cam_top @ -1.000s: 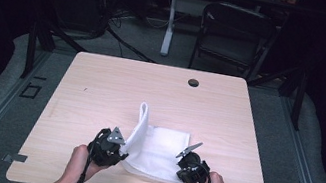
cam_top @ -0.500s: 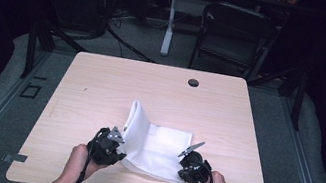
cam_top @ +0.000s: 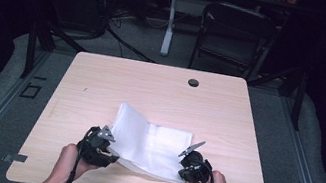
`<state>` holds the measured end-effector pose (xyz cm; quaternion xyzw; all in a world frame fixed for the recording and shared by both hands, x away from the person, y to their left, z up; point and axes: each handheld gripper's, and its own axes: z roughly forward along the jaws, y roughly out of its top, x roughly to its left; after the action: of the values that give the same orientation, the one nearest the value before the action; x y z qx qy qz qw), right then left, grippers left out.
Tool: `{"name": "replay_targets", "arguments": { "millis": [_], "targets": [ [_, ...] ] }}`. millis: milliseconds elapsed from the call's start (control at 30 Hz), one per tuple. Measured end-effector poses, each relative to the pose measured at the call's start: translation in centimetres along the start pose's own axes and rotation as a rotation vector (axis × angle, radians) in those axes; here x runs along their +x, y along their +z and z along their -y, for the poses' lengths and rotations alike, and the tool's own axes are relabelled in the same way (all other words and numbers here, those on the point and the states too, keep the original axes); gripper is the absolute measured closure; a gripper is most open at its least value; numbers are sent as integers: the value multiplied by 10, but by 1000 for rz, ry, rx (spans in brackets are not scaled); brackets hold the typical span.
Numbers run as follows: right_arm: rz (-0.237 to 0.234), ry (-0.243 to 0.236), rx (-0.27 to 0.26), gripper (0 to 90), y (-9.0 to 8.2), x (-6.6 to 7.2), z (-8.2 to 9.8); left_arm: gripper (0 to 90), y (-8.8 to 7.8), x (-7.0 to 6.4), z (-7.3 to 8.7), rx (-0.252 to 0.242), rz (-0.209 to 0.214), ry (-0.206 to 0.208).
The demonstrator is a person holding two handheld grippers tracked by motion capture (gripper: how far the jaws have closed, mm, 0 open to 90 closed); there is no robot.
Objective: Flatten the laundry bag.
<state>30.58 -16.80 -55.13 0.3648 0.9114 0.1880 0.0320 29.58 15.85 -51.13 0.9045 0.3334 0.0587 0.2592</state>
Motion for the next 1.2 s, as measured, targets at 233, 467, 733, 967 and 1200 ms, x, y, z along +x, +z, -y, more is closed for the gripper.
{"name": "replay_targets", "arguments": {
  "millis": [233, 467, 733, 967, 1200],
  "targets": [
    [5, 7, 0, 900, -1, -3, 1, 287, -19, 9, 11, -83, -64, -86],
    [-15, 14, -13, 900, -1, -4, 1, 234, -21, 7, 7, -128, -49, -66],
    [-11, -4, -40, 713, -9, -5, -2, 217, 9, -6, -12, -73, 23, 51],
    [-42, 34, -79, 356, -16, -7, -2, 207, 33, -17, -24, -23, 70, 117],
    [-37, 46, -107, 279, -20, -8, -1, 296, 56, -35, -38, 37, 93, 234]
  ]
}}
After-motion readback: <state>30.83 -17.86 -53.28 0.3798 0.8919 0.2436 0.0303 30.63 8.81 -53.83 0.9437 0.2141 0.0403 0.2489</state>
